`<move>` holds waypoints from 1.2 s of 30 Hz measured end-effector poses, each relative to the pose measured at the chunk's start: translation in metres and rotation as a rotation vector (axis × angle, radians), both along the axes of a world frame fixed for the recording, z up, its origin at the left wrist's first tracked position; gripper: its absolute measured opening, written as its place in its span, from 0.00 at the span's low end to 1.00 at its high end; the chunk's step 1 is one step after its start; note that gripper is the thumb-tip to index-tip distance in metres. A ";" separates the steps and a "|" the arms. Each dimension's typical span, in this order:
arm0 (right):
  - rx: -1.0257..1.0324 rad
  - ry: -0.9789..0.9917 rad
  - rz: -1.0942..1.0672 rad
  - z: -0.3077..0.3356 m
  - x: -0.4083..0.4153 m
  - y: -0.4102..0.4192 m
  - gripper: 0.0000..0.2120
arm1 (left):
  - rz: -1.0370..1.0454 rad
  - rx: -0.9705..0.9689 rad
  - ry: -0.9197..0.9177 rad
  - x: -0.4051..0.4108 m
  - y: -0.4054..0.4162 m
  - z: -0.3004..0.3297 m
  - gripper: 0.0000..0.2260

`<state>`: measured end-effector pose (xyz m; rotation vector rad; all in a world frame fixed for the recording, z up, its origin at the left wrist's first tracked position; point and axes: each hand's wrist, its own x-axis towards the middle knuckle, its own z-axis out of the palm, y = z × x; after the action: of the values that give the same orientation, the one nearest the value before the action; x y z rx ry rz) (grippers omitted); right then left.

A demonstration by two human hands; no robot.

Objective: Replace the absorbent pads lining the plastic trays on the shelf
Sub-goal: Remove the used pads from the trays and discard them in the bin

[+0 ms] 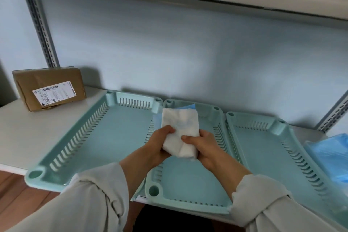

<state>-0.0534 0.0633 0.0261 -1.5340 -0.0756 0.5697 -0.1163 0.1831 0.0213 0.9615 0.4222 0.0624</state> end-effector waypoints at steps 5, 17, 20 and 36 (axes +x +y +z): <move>0.007 -0.018 -0.073 -0.001 0.006 0.000 0.16 | 0.007 0.406 0.224 0.000 0.014 -0.009 0.20; 0.098 0.163 -0.142 -0.022 0.004 -0.019 0.16 | -0.234 0.464 0.279 -0.006 0.003 -0.014 0.19; 0.024 0.221 0.025 -0.016 -0.004 -0.026 0.15 | -0.136 0.575 0.303 -0.005 -0.006 -0.016 0.21; -0.389 0.042 0.581 -0.009 -0.055 -0.091 0.18 | -0.270 1.187 0.137 -0.062 -0.021 0.008 0.32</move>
<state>-0.1085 -0.0281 0.0173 -1.8827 -0.4074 1.1270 -0.1783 0.1617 0.0288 2.1940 0.3616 -0.0058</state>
